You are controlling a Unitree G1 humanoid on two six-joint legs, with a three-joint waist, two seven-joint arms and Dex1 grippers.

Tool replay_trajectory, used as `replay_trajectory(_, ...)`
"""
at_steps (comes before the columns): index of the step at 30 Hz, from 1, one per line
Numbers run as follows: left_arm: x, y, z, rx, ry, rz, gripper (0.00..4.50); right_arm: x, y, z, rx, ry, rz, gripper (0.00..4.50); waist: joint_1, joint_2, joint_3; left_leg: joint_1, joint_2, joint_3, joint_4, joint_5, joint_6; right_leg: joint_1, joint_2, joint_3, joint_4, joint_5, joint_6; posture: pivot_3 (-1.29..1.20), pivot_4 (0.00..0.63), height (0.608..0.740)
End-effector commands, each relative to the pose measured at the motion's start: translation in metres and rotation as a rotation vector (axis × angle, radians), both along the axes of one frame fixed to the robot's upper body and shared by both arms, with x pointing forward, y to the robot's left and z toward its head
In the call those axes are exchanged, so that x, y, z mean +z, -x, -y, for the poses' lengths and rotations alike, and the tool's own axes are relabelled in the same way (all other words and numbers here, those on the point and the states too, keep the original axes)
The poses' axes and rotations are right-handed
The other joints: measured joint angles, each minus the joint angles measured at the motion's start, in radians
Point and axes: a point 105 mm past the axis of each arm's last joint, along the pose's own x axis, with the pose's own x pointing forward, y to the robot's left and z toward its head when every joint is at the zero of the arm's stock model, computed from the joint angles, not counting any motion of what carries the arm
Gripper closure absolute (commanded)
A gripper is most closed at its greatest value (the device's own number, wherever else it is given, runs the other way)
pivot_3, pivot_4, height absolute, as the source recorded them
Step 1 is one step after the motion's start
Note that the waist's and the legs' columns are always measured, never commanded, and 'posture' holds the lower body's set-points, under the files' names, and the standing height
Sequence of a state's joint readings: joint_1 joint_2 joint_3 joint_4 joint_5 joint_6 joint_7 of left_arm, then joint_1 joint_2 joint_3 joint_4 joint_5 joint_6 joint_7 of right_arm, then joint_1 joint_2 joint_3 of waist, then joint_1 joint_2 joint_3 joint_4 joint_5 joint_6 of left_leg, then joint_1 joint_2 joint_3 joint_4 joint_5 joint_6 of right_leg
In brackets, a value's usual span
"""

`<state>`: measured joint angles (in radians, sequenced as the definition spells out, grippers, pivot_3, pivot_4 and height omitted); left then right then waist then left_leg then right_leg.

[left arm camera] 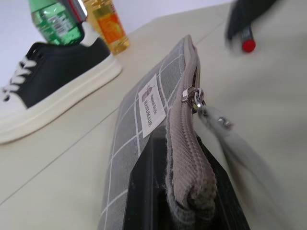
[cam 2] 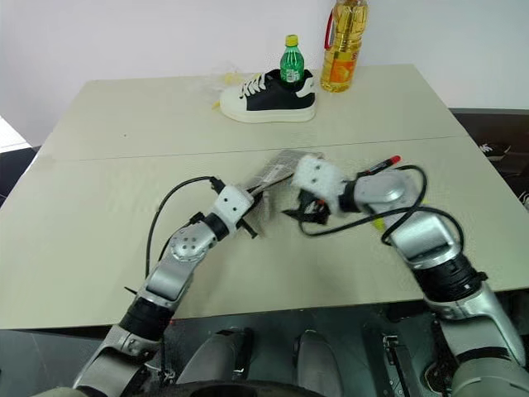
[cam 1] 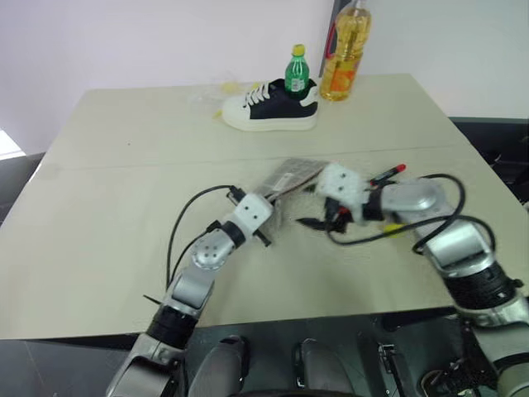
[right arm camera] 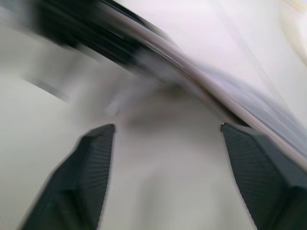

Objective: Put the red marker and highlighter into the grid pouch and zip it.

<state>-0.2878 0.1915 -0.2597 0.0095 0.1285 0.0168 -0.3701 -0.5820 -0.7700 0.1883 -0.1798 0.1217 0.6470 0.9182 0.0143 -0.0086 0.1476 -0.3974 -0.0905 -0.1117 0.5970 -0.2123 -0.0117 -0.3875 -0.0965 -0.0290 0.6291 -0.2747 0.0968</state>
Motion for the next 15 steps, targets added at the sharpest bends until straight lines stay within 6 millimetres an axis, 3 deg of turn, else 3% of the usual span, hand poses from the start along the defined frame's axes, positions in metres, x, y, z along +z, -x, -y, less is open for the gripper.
replay_trajectory(1,0.012,0.005,-0.013,0.025,0.023,0.035,4.50,0.012,-0.022,0.040,-0.234,-0.075,0.041,1.11,-0.001,0.000,0.000,0.000,0.000,0.000,0.000,0.000,0.000,0.000,0.000,0.000,0.000,0.000,0.000,0.00,0.150,0.738)
replay_trajectory(2,0.012,0.006,-0.015,0.027,0.022,0.033,4.50,0.011,-0.026,0.046,-0.269,-0.086,0.037,1.11,-0.002,0.000,0.000,0.000,0.000,0.000,0.000,0.000,0.000,0.000,0.000,0.000,0.000,0.000,0.000,0.00,0.150,0.738)
replay_trajectory(4,0.009,0.012,-0.023,0.036,0.008,0.027,4.50,0.013,-0.047,0.080,-0.530,-0.181,0.034,1.11,-0.006,0.000,0.000,0.000,0.000,0.000,-0.001,0.000,0.000,-0.001,0.000,0.000,0.000,0.000,0.000,0.00,0.150,0.738)
replay_trajectory(6,0.007,0.014,-0.027,0.043,0.002,0.022,4.50,0.015,-0.060,0.098,-0.714,-0.272,0.028,1.11,-0.005,0.001,0.000,0.000,0.001,0.001,-0.001,0.000,0.000,-0.001,0.000,0.001,0.000,0.000,-0.001,0.00,0.150,0.738)
replay_trajectory(7,0.007,0.015,-0.027,0.043,0.003,0.021,4.50,0.017,-0.064,0.101,-0.776,-0.322,0.021,1.11,-0.003,0.001,0.000,0.000,0.001,0.001,-0.001,0.000,0.000,-0.001,0.000,0.001,0.001,0.000,-0.001,0.00,0.150,0.738)
replay_trajectory(11,0.009,0.015,-0.023,0.040,0.015,0.020,4.50,0.018,-0.078,0.109,-1.035,-0.524,-0.031,0.05,-0.002,0.001,0.000,0.000,0.001,0.001,-0.001,0.001,-0.001,-0.001,0.000,0.002,0.001,0.000,-0.001,0.00,0.150,0.738)
replay_trajectory(15,0.012,0.014,-0.018,0.030,0.024,0.029,4.50,0.012,-0.087,0.115,-1.247,-0.512,0.009,0.05,-0.001,0.001,0.000,0.000,0.001,0.001,-0.001,0.001,-0.001,-0.001,0.000,0.002,0.001,0.000,-0.001,0.00,0.150,0.738)
